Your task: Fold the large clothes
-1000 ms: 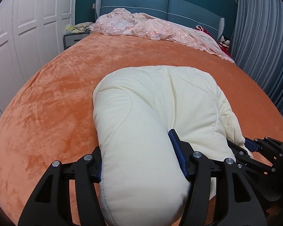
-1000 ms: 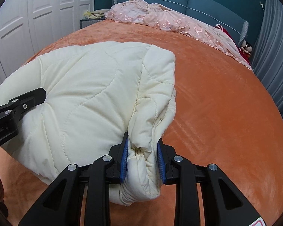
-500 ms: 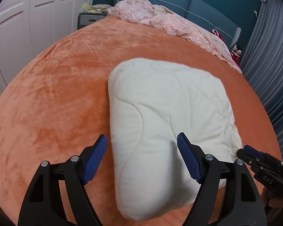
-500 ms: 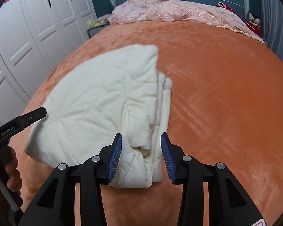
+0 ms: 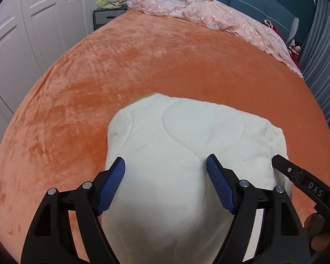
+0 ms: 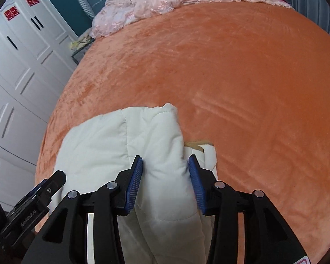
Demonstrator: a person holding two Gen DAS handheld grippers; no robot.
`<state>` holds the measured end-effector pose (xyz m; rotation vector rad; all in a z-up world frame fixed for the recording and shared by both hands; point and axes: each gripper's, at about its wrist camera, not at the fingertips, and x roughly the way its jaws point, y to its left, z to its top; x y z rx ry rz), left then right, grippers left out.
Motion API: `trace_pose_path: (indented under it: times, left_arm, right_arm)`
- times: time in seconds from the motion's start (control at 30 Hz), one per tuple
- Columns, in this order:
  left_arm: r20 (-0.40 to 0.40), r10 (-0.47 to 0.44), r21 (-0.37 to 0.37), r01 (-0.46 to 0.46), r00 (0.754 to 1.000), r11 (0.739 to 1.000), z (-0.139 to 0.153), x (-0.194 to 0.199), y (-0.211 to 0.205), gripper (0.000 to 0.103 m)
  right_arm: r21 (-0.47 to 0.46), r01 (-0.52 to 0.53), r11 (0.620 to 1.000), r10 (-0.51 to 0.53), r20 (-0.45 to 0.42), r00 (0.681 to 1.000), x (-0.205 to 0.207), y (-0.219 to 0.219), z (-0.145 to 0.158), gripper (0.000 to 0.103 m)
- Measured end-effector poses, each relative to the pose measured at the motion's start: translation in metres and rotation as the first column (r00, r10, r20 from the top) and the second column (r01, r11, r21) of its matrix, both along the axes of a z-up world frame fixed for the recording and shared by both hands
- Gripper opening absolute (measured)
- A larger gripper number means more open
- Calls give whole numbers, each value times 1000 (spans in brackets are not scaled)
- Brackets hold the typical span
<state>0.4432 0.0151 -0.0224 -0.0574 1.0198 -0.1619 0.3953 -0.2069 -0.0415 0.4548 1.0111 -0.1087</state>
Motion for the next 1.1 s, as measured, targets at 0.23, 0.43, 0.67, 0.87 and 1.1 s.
trace_pose_path:
  times: [0.23, 0.43, 0.67, 0.87, 1.1]
  left_arm:
    - [95, -2, 72, -5, 996, 997, -32, -10, -12, 88]
    - [154, 16, 75, -27, 988, 997, -48, -13, -15, 92]
    - [194, 23, 101, -43, 981, 994, -57, -16, -20, 92]
    - [178, 8, 90, -24, 984, 996, -42, -27, -15, 92]
    - [62, -98, -4, 99, 993, 995, -9, -150, 37, 90]
  right_arm:
    - [-117, -61, 991, 66, 35, 997, -2, 15, -38, 30]
    - [-113, -58, 992, 66, 73, 995, -5, 11, -55, 30]
    - [-164, -49, 985, 68, 113, 991, -8, 18, -63, 30]
    - [-175, -59, 983, 81, 123, 989, -13, 18, -58, 31]
    - [-68, -90, 994, 99, 153, 983, -82, 3, -3, 32]
